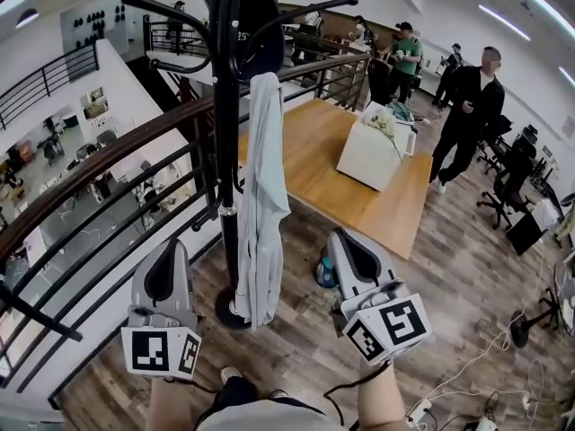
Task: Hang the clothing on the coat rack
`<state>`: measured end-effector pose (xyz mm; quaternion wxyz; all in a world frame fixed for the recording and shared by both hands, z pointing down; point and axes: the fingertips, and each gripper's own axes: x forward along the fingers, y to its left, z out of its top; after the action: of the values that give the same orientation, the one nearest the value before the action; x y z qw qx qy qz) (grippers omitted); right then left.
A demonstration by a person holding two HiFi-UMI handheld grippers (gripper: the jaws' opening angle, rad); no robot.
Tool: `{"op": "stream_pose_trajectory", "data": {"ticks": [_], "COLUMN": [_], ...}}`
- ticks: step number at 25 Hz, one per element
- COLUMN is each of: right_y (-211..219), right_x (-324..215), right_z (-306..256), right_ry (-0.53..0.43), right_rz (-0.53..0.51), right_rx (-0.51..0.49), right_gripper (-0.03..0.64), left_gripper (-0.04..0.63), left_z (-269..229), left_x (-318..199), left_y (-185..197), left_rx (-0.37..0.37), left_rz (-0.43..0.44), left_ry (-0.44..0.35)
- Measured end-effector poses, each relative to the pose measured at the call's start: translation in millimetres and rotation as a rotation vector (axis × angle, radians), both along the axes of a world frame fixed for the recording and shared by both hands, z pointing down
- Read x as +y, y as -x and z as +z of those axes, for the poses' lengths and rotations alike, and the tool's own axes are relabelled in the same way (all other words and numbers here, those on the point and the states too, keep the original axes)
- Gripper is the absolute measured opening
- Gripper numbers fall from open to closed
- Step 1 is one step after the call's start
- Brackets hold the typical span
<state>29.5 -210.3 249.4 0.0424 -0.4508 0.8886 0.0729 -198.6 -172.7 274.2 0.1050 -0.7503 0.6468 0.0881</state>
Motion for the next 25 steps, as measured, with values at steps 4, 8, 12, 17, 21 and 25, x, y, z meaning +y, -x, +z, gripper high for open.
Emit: {"op": "stream_pose_trajectory", "data": {"ticks": [4,8,12,17,21,25], "right_y": [-22.9,-23.0,-31.9,-48.3,-49.1,-53.3], "right_x": [15.9,24.1,37.5,53.1,57.4,62.3], "right_z": [23.3,30.3,36.3,45.2,50.3,51.6], "right_ry": [0.013,0.024,0.036,0.04,0.047,0.049], "right_rz": [0.008,0.02,0.032,0.045,0.039,0.039], "right_rx": [-0.006,-0.024,-0.028,-0.028,-0.042,-0.048], "right_gripper": [0.002,0.002,0.002,0.0,-0.002,-0.003], "left_gripper": [0.009,0.009,0.009,0.009,0.009,0.009], "left_z": [18.0,23.0,25.7,31.1,34.6,35.4], "left_x": [18.5,27.8,41.7,56.0,58.4,62.0], "left_y": [-20.9,-17.1,-23.8,-40.0,-43.0,-49.6], "left_rx": [0.0,0.0,0.0,-0.002,0.002,0.003], "left_rz": [-0.007,-0.01,-0.01,-0.013,-0.012,-0.009], "left_ry": [0.011,0.022,0.03,0.041,0.045,0.049]}}
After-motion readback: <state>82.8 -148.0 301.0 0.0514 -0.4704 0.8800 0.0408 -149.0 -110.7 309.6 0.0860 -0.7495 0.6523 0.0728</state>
